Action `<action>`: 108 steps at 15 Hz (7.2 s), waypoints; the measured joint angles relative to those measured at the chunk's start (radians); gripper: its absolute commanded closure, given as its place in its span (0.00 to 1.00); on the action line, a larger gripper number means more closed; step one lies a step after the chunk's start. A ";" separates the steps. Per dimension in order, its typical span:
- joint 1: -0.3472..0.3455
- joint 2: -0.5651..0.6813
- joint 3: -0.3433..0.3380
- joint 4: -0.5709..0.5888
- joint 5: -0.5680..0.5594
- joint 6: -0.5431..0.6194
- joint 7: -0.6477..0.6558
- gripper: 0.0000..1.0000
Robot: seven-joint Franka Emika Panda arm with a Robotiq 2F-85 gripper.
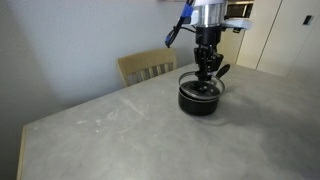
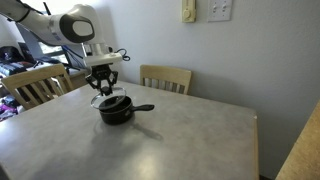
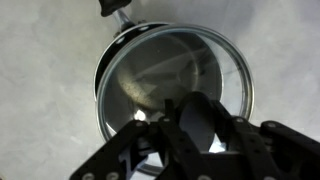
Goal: Cover the pot
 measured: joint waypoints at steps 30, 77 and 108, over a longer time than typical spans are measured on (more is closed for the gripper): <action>0.007 0.043 0.001 0.043 -0.004 -0.026 0.069 0.86; -0.133 0.114 -0.024 0.126 0.212 -0.034 -0.053 0.86; -0.097 -0.052 -0.012 -0.135 0.184 0.040 0.016 0.86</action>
